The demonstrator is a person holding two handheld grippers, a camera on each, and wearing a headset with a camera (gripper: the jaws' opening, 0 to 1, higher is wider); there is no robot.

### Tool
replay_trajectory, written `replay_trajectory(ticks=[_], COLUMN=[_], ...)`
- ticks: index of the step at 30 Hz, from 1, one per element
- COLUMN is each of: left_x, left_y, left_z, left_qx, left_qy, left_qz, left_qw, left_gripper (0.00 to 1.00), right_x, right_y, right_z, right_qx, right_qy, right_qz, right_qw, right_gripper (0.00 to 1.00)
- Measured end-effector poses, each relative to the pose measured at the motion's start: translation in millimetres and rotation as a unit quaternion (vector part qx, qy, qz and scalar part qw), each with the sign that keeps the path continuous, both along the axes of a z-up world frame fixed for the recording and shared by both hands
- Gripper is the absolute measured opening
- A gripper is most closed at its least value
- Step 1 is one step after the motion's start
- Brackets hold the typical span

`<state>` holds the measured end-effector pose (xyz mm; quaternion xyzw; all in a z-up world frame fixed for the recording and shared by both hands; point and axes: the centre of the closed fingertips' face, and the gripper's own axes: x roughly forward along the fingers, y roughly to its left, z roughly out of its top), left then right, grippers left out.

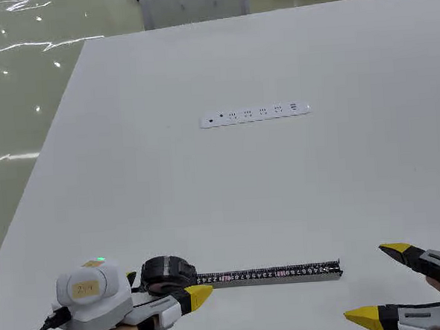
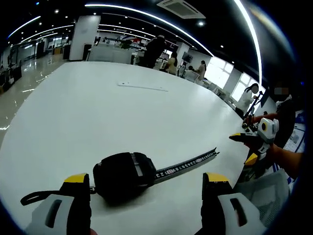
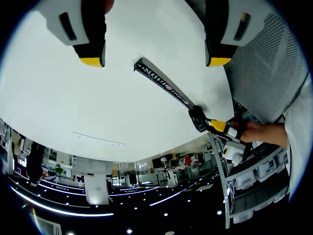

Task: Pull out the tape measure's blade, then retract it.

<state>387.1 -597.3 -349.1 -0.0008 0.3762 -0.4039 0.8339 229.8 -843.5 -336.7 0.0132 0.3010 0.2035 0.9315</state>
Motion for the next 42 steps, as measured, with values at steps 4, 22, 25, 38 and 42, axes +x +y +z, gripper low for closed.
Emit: replay_trajectory(ticks=[4, 22, 25, 38, 42], left_x=[-2.8, 0.3, 1.1, 9.2, 12.1], left_y=[0.2, 1.1, 0.2, 0.9, 1.7], left_z=[-1.1, -4.4, -7.3, -10.9, -11.9], left_qx=[0.003, 0.011, 0.021, 0.028, 0.029], left_qy=[0.000, -0.023, -0.029, -0.050, -0.055], left_qz=[0.003, 0.045, 0.047, 0.088, 0.101], left_qw=[1.0000, 0.9986, 0.9983, 0.9945, 0.9930], left_gripper=[0.88, 0.82, 0.81, 0.77, 0.76], right_x=[1.1, 8.1, 11.0, 18.6, 22.1], right_y=[0.0, 4.4, 2.3, -7.3, -7.7], right_z=[0.1, -11.1, -12.7, -25.7, -29.0], right_qx=[0.000, 0.004, 0.009, 0.000, -0.002], right_qy=[-0.001, -0.003, -0.008, -0.030, -0.034], right_qz=[0.003, 0.011, 0.006, -0.005, -0.006], right_qw=[1.0000, 0.9999, 0.9999, 0.9995, 0.9994], right_gripper=[0.84, 0.82, 0.80, 0.75, 0.74])
